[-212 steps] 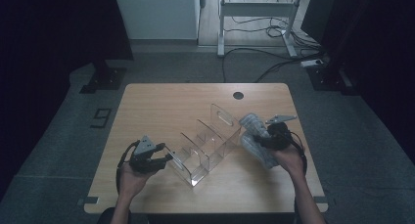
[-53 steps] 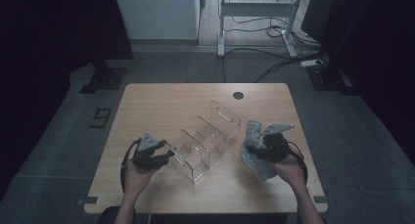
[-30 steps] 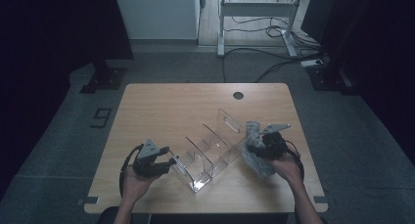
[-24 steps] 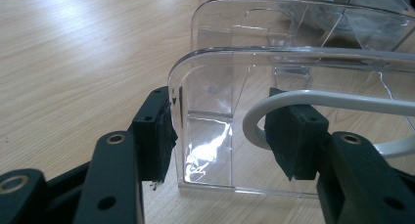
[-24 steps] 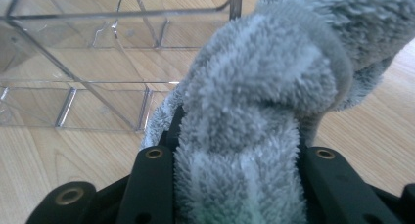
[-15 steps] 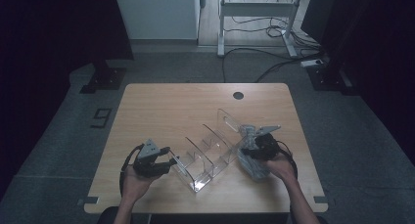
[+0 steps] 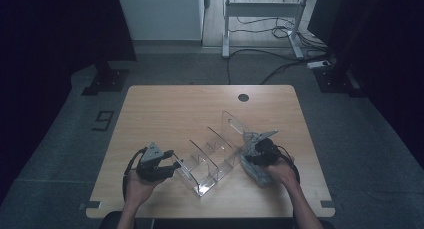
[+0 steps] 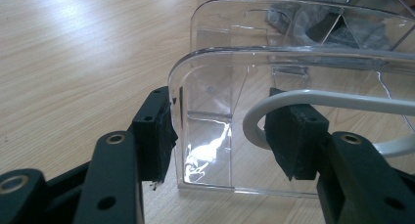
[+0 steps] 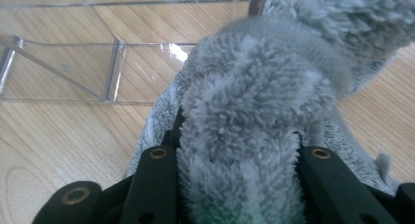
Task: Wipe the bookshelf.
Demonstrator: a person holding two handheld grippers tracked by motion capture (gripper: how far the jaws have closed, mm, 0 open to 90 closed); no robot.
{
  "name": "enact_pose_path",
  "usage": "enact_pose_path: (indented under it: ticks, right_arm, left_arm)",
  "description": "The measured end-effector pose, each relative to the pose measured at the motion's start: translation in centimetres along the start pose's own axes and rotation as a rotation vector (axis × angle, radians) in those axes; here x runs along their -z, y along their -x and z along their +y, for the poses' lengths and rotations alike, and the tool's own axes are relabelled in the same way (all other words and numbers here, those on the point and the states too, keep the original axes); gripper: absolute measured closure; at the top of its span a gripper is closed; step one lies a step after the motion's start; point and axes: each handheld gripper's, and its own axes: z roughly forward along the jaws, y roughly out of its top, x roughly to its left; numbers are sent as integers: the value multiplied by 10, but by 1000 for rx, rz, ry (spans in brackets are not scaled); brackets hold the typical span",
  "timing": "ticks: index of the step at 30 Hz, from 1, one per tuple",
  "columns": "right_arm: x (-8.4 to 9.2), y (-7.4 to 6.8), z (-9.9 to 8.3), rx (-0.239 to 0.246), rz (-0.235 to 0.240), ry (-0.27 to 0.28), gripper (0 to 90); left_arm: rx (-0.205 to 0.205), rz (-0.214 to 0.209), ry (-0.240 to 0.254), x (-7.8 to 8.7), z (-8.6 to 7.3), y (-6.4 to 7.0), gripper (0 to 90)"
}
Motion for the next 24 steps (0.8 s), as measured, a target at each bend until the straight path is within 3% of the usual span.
enact_pose_path:
  ticks: [5, 14, 24]
  right_arm:
    - [3, -1, 0, -11, -22, -7, 632]
    - [29, 1, -11, -55, -41, 23, 633]
    - [56, -4, -24, -61, -12, 69, 631]
  left_arm:
    - [6, 10, 6, 0, -1, 0, 454]
    - [12, 16, 8, 0, -1, 1, 453]
    - [17, 19, 6, 0, -1, 1, 451]
